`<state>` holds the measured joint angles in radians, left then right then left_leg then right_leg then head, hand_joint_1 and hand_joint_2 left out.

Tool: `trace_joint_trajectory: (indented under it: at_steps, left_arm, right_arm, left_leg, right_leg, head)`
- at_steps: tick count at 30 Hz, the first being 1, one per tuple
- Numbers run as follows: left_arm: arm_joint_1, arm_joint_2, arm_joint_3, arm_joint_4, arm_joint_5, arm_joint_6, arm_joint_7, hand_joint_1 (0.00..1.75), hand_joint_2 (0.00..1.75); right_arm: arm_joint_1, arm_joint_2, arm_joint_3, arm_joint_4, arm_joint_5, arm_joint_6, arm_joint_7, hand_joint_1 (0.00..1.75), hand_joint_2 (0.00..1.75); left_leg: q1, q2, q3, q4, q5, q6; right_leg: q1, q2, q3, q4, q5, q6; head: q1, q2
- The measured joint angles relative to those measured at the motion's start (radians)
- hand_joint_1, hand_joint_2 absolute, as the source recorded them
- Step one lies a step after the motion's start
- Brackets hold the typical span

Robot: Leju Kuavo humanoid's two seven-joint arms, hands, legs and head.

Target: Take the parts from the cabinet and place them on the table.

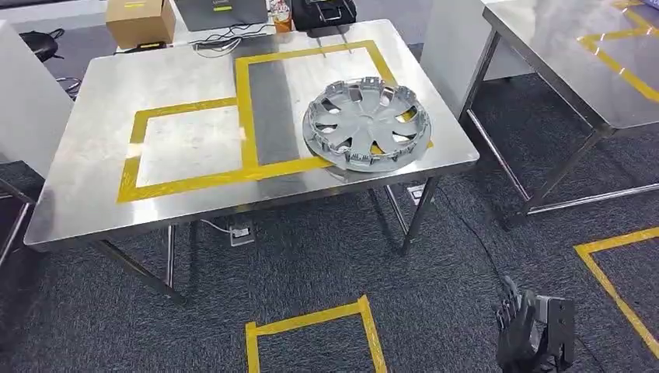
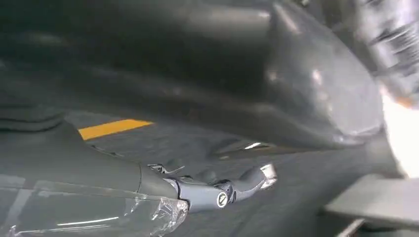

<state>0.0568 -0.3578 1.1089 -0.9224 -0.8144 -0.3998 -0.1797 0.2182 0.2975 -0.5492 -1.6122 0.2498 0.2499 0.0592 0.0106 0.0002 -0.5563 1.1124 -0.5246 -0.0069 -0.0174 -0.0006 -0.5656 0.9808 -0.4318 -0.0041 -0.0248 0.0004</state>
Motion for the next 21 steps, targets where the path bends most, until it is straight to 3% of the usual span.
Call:
trace_joint_trajectory:
  at_steps: [1, 2, 4, 6, 7, 8, 9, 10, 12, 13, 14, 16, 17, 18, 21]
  left_arm:
    - [-0.005, 0.001, 0.002, 0.0, -0.006, 0.002, -0.002, 0.0, 0.0]
    - [-0.012, 0.003, 0.005, 0.001, -0.012, 0.005, -0.005, 0.0, 0.0]
    - [-0.017, 0.003, 0.008, 0.004, -0.016, 0.013, -0.01, 0.0, 0.0]
    - [-0.023, 0.005, 0.013, 0.009, -0.025, 0.02, -0.012, 0.0, 0.0]
    - [-0.025, 0.005, 0.013, 0.013, -0.026, 0.024, -0.015, 0.0, 0.0]
    - [-0.03, 0.008, 0.014, 0.016, -0.027, 0.027, -0.016, 0.0, 0.0]
    - [-0.034, 0.008, 0.014, 0.021, -0.029, 0.03, -0.017, 0.0, 0.0]
    - [-0.036, 0.009, 0.014, 0.026, -0.03, 0.032, -0.018, 0.0, 0.0]
    - [-0.037, 0.01, 0.014, 0.033, -0.032, 0.032, -0.018, 0.0, 0.0]
    - [-0.037, 0.01, 0.014, 0.037, -0.033, 0.032, -0.018, 0.0, 0.0]
    - [-0.037, 0.011, 0.014, 0.04, -0.034, 0.034, -0.019, 0.0, 0.0]
    - [-0.039, 0.012, 0.013, 0.049, -0.034, 0.037, -0.021, 0.0, 0.0]
    - [-0.04, 0.013, 0.012, 0.052, -0.034, 0.038, -0.022, 0.0, 0.0]
    - [-0.04, 0.014, 0.011, 0.054, -0.034, 0.038, -0.023, 0.0, 0.0]
    - [-0.038, 0.014, 0.01, 0.055, -0.027, 0.032, -0.023, 0.0, 0.0]
  right_arm:
    - [-0.007, 0.004, -0.02, 0.02, 0.02, 0.007, 0.005, 0.0, 0.0]
    - [-0.014, 0.008, -0.044, 0.047, 0.042, 0.012, 0.006, 0.0, 0.0]
    - [-0.035, 0.009, -0.089, 0.106, 0.088, 0.024, 0.006, 0.0, 0.0]
    - [-0.046, 0.014, -0.136, 0.165, 0.131, 0.038, 0.003, 0.0, 0.0]
    - [-0.055, 0.013, -0.164, 0.196, 0.149, 0.044, 0.003, 0.0, 0.0]
    - [-0.063, 0.013, -0.191, 0.23, 0.167, 0.048, 0.003, 0.0, 0.0]
    - [-0.073, 0.011, -0.216, 0.265, 0.188, 0.051, 0.003, 0.0, 0.0]
    - [-0.08, 0.007, -0.238, 0.297, 0.207, 0.054, 0.003, 0.0, 0.0]
    - [-0.089, 0.003, -0.275, 0.353, 0.241, 0.057, 0.003, 0.0, 0.0]
    - [-0.09, 0.002, -0.295, 0.38, 0.257, 0.057, 0.002, 0.0, 0.0]
    - [-0.094, -0.001, -0.309, 0.401, 0.271, 0.058, 0.0, 0.0, 0.0]
    - [-0.114, -0.011, -0.342, 0.449, 0.31, 0.061, -0.009, 0.0, 0.0]
    - [-0.124, -0.014, -0.362, 0.472, 0.329, 0.066, -0.013, 0.0, 0.0]
    - [-0.128, -0.016, -0.377, 0.486, 0.338, 0.069, -0.012, 0.0, 0.0]
    - [-0.132, -0.021, -0.439, 0.538, 0.389, 0.085, -0.01, 0.0, 0.0]
  left_leg:
    - [-0.001, -0.002, 0.065, -0.101, 0.031, 0.007]
    - [-0.007, -0.004, 0.081, -0.137, 0.011, 0.013]
    - [-0.015, -0.003, 0.072, -0.134, 0.024, 0.022]
    - [-0.019, -0.002, 0.065, -0.141, 0.038, 0.039]
    - [-0.006, 0.003, 0.062, -0.156, 0.057, 0.049]
    - [-0.01, 0.004, 0.053, -0.161, 0.065, 0.056]
    - [-0.01, 0.005, 0.042, -0.16, 0.074, 0.065]
    - [-0.012, 0.005, 0.036, -0.16, 0.082, 0.064]
    - [-0.016, 0.005, 0.01, -0.158, 0.099, 0.066]
    - [-0.017, 0.005, -0.001, -0.156, 0.106, 0.065]
    - [-0.017, 0.005, -0.01, -0.153, 0.111, 0.062]
    - [-0.017, 0.005, -0.026, -0.137, 0.116, 0.057]
    - [-0.018, 0.007, -0.032, -0.128, 0.117, 0.055]
    - [-0.026, 0.007, -0.035, -0.122, 0.118, 0.049]
    - [-0.019, 0.005, -0.038, -0.123, 0.132, 0.029]
  right_leg:
    - [0.0, 0.0, -0.001, 0.0, 0.004, 0.003]
    - [0.003, -0.001, -0.004, -0.001, 0.01, 0.011]
    - [0.002, -0.002, -0.007, -0.001, 0.018, 0.023]
    - [0.0, -0.002, -0.006, -0.01, 0.032, 0.037]
    - [-0.002, -0.002, -0.015, 0.0, 0.026, 0.037]
    - [0.003, -0.001, -0.033, 0.029, -0.006, 0.032]
    - [0.0, -0.001, -0.064, 0.098, -0.054, 0.023]
    - [-0.001, -0.001, -0.096, 0.178, -0.097, 0.017]
    - [-0.001, -0.001, -0.129, 0.303, -0.152, 0.019]
    - [-0.002, -0.001, -0.115, 0.299, -0.151, 0.027]
    - [-0.002, -0.001, -0.072, 0.245, -0.132, 0.038]
    - [-0.003, -0.002, 0.061, 0.04, -0.078, 0.054]
    - [-0.003, -0.002, 0.086, -0.017, -0.089, 0.043]
    - [0.003, 0.0, 0.082, -0.013, -0.076, 0.035]
    - [0.007, 0.0, 0.076, -0.007, -0.065, 0.016]
  head:
    - [0.0, 0.0]
    - [0.001, 0.0]
    - [-0.002, 0.0]
    - [0.0, 0.0]
    - [0.001, 0.0]
    - [0.003, 0.0]
    - [0.006, 0.0]
    - [0.006, 0.0]
    - [0.007, 0.0]
    - [0.007, 0.0]
    - [0.006, 0.0]
    - [0.007, 0.0]
    - [0.007, 0.0]
    - [0.006, 0.0]
    - [0.005, 0.0]
